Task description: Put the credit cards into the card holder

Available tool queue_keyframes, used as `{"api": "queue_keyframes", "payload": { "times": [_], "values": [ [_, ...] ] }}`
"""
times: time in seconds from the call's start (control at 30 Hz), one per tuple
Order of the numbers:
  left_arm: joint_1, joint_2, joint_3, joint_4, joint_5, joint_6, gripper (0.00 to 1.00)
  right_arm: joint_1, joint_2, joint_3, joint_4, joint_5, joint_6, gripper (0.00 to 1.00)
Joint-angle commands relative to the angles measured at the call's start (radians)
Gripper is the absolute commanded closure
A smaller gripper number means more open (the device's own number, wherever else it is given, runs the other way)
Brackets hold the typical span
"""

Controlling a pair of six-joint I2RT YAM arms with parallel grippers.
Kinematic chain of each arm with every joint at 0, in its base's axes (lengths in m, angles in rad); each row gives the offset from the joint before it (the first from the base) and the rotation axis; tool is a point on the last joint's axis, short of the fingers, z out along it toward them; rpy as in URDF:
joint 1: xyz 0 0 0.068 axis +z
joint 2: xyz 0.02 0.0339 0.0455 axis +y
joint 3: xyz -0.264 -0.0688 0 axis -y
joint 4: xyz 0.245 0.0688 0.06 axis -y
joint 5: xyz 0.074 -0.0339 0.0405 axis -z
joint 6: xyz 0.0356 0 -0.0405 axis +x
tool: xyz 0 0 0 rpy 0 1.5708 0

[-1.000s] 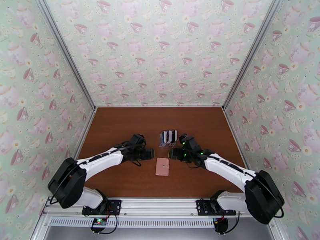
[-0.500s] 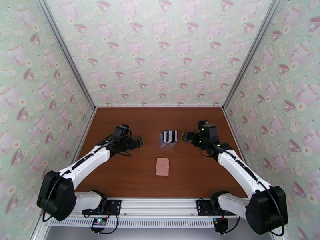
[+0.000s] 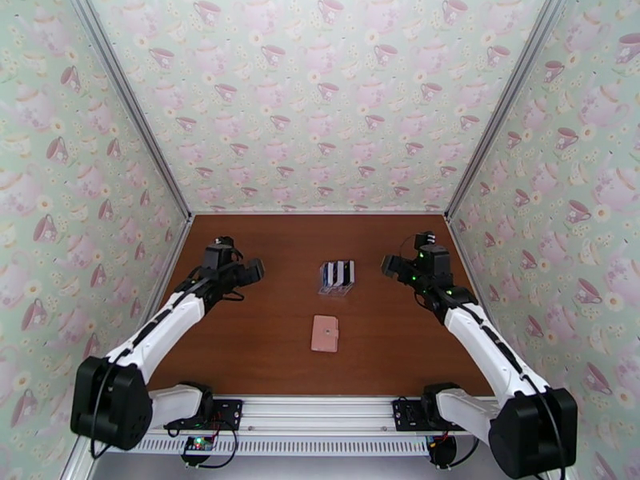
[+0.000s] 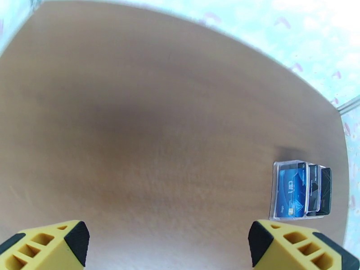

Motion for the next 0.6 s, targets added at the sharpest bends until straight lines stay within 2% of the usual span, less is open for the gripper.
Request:
{"api": "queue_keyframes", "payload": {
  "times": [0.0,0.23,0.37,0.43,0.57],
  "values": [
    [0.002,-0.069,-0.099,0.207,-0.103,0.14,0.0,-0.004,-0.033,-0.071,0.13,0.08,-0.088,0.04],
    [0.013,-0.141,-0.279,0.437,-0.214,0.245,0.0,-0.008,-0.012,-0.189,0.325,0.09,-0.152,0.02],
    [0.037,-0.176,-0.372,0.55,-0.184,0.296,0.0,-0.01,0.02,-0.249,0.454,0.114,-0.202,0.0],
    [0.073,-0.185,-0.44,0.648,-0.108,0.323,0.0,-0.01,0.035,-0.275,0.515,0.112,-0.222,0.0],
    [0.12,-0.189,-0.513,0.766,-0.084,0.335,0.0,-0.011,0.067,-0.325,0.622,0.108,-0.248,0.0]
  ]
}}
